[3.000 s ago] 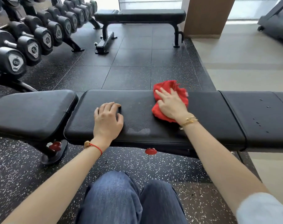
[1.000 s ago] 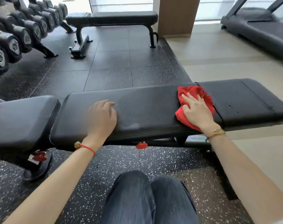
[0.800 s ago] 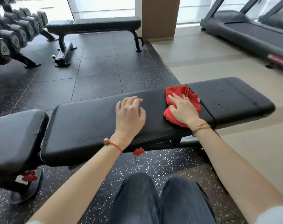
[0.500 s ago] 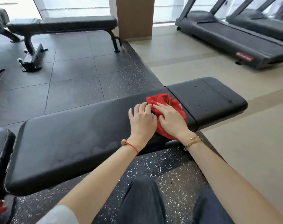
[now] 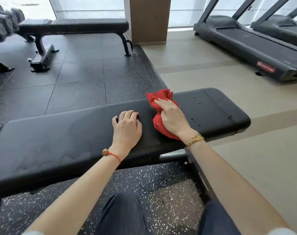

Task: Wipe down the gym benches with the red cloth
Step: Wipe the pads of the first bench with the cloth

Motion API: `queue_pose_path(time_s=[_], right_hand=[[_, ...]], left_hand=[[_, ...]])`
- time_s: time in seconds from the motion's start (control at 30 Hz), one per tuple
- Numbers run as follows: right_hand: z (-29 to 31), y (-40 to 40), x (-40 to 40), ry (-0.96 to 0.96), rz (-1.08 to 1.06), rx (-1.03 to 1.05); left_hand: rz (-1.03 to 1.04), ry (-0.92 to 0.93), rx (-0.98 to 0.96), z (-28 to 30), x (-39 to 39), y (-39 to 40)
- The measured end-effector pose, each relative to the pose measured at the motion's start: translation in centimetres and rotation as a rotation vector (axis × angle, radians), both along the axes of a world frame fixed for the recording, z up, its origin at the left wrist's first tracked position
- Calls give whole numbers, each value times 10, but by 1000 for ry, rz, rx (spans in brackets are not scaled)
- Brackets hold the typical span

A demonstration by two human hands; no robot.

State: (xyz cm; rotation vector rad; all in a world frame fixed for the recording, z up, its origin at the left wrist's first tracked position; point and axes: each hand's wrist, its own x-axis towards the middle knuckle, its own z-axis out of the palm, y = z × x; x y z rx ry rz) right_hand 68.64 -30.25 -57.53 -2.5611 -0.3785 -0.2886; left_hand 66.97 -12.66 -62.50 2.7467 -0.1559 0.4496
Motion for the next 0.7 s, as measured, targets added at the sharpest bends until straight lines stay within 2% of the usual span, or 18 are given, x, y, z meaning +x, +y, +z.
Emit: queue_pose_path(time_s=[0.13, 0.2, 0.3, 0.43, 0.6, 0.7], right_hand=[[8, -61, 1, -49, 41, -136], [1, -92, -2, 1, 52, -212], [-18, -118, -8, 126, 74, -197], [-31, -127, 2, 87, 106, -210], [-21, -112, 43, 140, 115, -255], [-20, -100, 34, 95, 228, -283]], left_hand=[[48, 21, 15, 0, -2, -7], [105, 47, -28, 2, -5, -21], [117, 52, -79, 5, -9, -58], [132, 54, -64, 0, -8, -101], [207, 26, -16, -6, -6, -111], [230, 12, 8, -4, -7, -113]])
